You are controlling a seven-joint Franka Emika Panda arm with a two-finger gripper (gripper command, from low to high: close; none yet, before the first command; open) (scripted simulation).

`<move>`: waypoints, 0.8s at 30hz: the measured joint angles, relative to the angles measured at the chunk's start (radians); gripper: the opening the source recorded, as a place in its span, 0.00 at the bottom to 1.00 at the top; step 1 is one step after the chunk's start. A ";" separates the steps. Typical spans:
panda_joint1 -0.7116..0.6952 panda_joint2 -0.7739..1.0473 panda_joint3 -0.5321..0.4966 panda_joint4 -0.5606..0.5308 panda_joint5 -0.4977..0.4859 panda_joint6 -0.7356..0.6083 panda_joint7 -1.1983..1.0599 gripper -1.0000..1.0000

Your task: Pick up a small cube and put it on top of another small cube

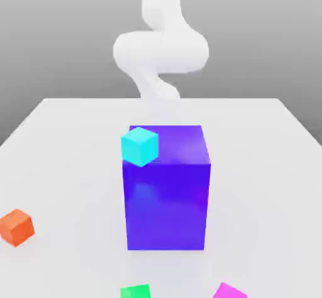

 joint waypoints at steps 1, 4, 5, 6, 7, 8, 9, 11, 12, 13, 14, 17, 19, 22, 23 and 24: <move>0.018 0.039 -0.011 0.002 0.008 0.011 -0.030 0.50; 0.067 0.151 -0.039 0.006 0.034 0.041 -0.118 0.50; 0.083 0.188 -0.047 0.007 0.043 0.050 -0.148 0.50; 0.097 0.224 -0.055 0.009 0.052 0.060 -0.177 0.50; 0.111 0.260 -0.062 0.010 0.062 0.070 -0.206 0.50; 0.124 0.297 -0.068 0.012 0.071 0.079 -0.236 0.50; 0.136 0.333 -0.073 0.013 0.081 0.089 -0.266 0.50; 0.158 0.406 -0.081 0.016 0.100 0.108 -0.324 0.50; 0.167 0.443 -0.083 0.018 0.109 0.117 -0.354 0.50; 0.176 0.479 -0.085 0.019 0.117 0.127 -0.382 0.50; 0.183 0.515 -0.085 0.021 0.125 0.136 -0.411 0.50; 0.206 0.624 -0.082 0.025 0.143 0.166 -0.492 0.50; 0.218 0.695 -0.076 0.027 0.149 0.186 -0.541 0.50; 0.230 0.801 -0.068 0.031 0.145 0.218 -0.607 0.50; 0.231 0.836 -0.065 0.032 0.140 0.229 -0.626 0.50; 0.232 0.871 -0.061 0.033 0.133 0.240 -0.644 0.50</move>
